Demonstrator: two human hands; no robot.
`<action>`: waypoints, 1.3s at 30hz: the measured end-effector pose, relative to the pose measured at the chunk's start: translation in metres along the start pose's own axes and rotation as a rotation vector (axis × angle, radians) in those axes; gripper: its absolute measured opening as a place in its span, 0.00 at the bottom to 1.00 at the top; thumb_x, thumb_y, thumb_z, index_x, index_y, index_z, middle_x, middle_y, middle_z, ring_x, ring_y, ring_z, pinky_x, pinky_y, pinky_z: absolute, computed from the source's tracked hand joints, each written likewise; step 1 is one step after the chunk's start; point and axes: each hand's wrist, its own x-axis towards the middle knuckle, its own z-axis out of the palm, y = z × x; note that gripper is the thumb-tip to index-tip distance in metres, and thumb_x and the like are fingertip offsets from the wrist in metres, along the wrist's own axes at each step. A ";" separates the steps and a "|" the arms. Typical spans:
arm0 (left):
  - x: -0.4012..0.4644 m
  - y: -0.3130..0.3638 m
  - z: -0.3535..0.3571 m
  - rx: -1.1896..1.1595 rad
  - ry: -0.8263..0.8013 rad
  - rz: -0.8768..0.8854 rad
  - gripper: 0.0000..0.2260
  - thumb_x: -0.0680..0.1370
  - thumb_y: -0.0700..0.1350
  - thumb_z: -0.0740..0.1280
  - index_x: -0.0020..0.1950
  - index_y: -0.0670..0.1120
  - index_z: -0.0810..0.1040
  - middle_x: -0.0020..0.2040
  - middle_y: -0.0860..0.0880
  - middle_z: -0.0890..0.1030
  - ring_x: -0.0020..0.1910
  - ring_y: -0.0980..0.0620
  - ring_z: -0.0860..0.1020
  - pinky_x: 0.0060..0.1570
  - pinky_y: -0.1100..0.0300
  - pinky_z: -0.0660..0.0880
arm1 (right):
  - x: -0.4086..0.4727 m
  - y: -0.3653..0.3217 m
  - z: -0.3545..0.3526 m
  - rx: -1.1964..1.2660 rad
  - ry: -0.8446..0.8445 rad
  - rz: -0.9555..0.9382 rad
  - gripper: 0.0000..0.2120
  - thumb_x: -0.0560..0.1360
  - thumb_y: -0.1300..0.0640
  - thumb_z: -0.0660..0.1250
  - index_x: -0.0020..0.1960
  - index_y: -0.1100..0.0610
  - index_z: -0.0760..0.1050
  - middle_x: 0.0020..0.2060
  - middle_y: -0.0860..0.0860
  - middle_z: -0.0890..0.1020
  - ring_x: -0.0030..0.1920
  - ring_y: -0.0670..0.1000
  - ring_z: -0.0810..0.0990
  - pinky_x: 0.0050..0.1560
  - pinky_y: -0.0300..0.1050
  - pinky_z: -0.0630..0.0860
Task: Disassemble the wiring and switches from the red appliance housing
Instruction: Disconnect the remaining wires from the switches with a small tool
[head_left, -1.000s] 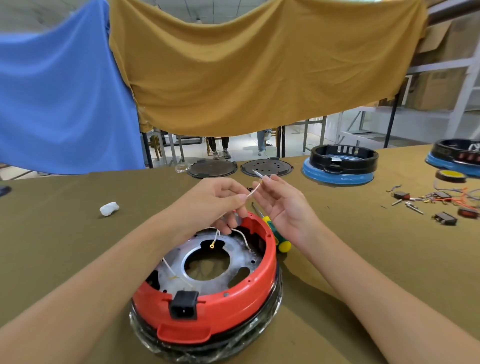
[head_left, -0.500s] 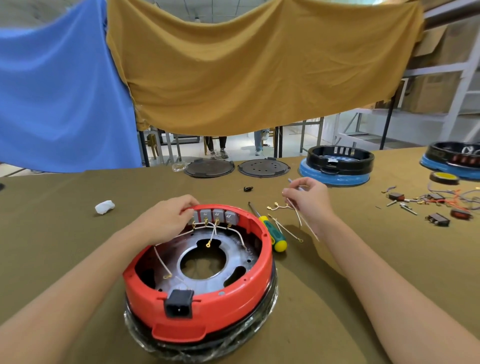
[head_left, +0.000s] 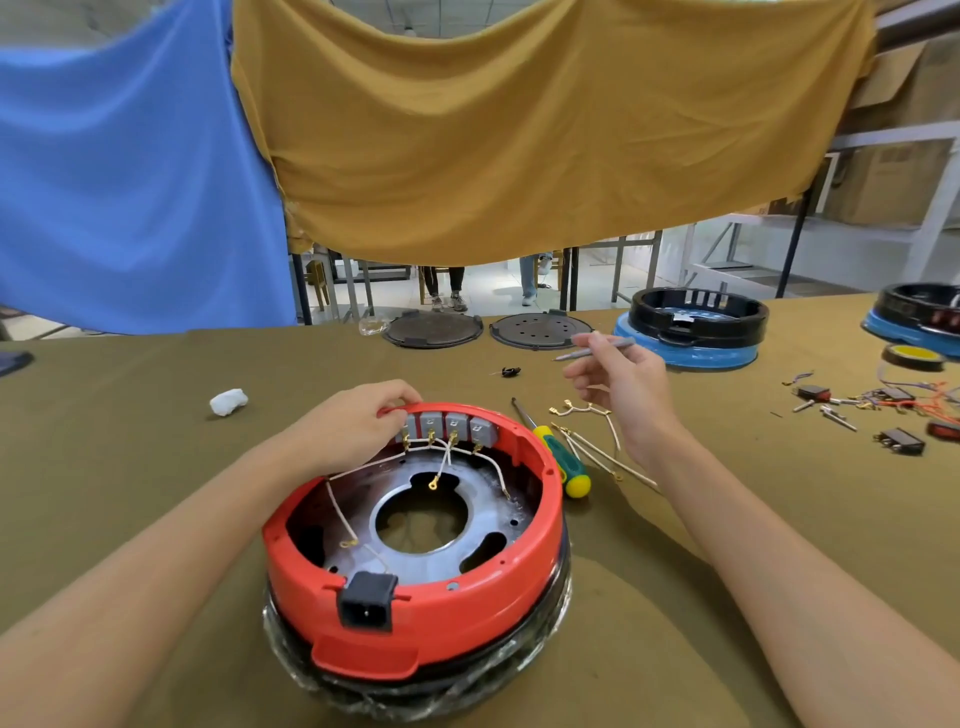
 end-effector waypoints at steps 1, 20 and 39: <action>-0.001 0.000 -0.002 -0.010 -0.020 0.011 0.11 0.84 0.45 0.58 0.62 0.55 0.76 0.56 0.54 0.80 0.54 0.53 0.77 0.54 0.57 0.70 | -0.003 -0.002 0.003 0.046 -0.061 0.004 0.11 0.83 0.53 0.63 0.54 0.57 0.82 0.36 0.53 0.84 0.35 0.46 0.80 0.38 0.41 0.78; -0.006 0.017 0.005 -0.085 -0.018 0.117 0.02 0.78 0.46 0.67 0.46 0.51 0.79 0.54 0.54 0.72 0.52 0.64 0.73 0.50 0.73 0.65 | -0.047 -0.006 0.042 -0.209 -0.399 -0.336 0.08 0.81 0.61 0.65 0.49 0.67 0.76 0.40 0.60 0.84 0.41 0.53 0.85 0.47 0.49 0.82; -0.005 0.051 0.029 0.119 0.236 -0.082 0.07 0.69 0.49 0.74 0.33 0.50 0.82 0.57 0.55 0.75 0.57 0.51 0.74 0.57 0.44 0.72 | -0.046 0.000 0.039 -0.331 -0.428 -0.465 0.07 0.81 0.56 0.66 0.47 0.60 0.77 0.37 0.52 0.84 0.37 0.51 0.84 0.42 0.38 0.79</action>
